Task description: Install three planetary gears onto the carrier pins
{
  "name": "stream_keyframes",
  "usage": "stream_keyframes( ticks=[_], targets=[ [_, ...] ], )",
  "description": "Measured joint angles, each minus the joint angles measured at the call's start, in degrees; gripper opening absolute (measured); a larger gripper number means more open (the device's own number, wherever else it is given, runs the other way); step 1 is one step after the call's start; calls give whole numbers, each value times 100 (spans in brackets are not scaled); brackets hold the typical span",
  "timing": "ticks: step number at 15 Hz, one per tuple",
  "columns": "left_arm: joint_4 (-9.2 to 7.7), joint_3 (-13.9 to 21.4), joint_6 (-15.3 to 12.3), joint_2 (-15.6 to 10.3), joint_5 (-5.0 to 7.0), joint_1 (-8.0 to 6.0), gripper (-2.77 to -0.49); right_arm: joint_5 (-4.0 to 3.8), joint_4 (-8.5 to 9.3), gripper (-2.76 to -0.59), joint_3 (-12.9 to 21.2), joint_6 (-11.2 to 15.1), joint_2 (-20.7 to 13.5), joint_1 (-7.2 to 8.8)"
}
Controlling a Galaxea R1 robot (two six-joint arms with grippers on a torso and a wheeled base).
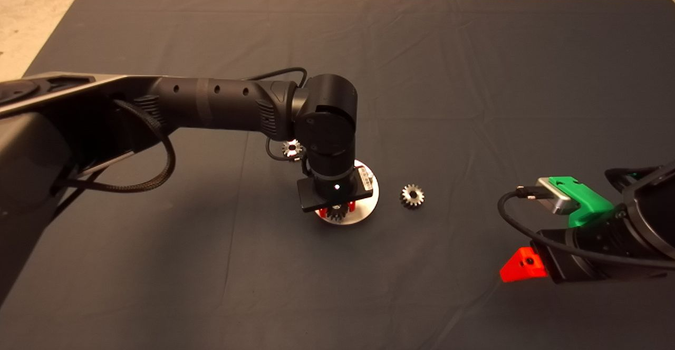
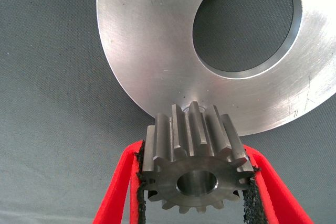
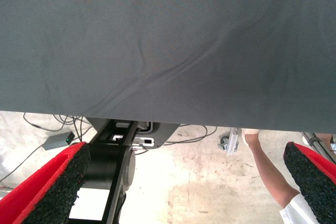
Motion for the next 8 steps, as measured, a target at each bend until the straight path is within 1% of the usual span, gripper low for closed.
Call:
stream_keyframes(
  ticks=[8],
  targets=[
    [2,17,0,2,-2,0,-240,0,0,-60,0,0,0,-2]
  ],
)
